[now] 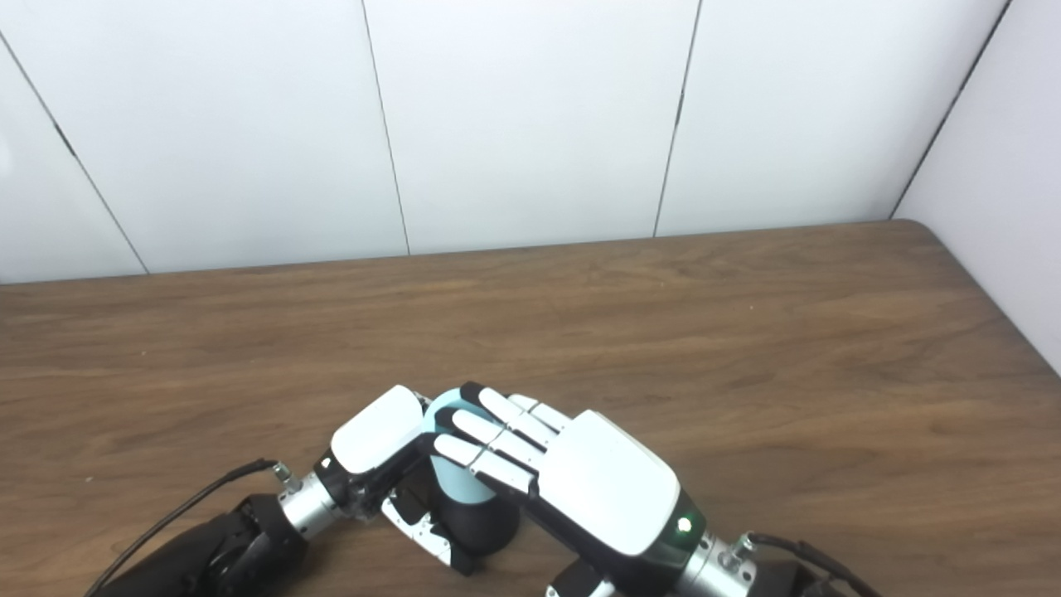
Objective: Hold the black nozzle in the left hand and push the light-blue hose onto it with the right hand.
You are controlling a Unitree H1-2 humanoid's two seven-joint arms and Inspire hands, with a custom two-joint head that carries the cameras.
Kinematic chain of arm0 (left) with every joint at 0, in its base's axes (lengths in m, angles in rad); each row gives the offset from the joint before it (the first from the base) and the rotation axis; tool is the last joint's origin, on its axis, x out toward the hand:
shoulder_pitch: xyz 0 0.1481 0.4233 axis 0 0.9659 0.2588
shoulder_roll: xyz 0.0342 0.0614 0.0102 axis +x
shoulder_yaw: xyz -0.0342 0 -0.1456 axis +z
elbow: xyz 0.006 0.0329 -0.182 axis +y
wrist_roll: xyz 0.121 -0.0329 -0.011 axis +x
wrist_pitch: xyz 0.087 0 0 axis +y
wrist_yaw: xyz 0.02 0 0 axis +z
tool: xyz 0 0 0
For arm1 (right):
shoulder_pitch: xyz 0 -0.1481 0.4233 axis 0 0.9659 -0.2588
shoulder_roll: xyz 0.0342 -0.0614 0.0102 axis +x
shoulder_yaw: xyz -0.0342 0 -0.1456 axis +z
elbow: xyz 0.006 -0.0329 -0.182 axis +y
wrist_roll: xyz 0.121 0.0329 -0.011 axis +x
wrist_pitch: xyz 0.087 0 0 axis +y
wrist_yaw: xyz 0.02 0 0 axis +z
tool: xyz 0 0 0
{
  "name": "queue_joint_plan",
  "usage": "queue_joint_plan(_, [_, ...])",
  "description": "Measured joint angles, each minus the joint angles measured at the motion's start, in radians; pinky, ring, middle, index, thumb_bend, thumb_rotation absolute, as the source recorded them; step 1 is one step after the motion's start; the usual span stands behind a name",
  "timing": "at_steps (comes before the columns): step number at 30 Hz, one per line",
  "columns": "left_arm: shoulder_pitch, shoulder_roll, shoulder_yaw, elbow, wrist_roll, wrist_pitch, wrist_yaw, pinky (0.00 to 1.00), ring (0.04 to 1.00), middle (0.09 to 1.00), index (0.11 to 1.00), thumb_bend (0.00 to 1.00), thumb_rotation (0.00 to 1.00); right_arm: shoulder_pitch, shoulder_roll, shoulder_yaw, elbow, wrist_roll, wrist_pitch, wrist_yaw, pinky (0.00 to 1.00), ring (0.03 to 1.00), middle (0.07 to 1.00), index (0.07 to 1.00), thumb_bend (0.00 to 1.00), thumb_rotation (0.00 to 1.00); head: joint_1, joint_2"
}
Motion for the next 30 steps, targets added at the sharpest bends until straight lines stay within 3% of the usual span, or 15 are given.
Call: queue_joint_plan(30, [0.000, 0.000, 0.000, 0.001, -0.001, -0.006, -0.003, 0.41, 0.503, 0.492, 0.479, 0.52, 0.00, 0.006, -0.001, 0.008, -0.002, 0.010, 0.030, 0.000, 0.88, 0.934, 0.940, 0.879, 0.87, 0.92, 0.002, 0.003])
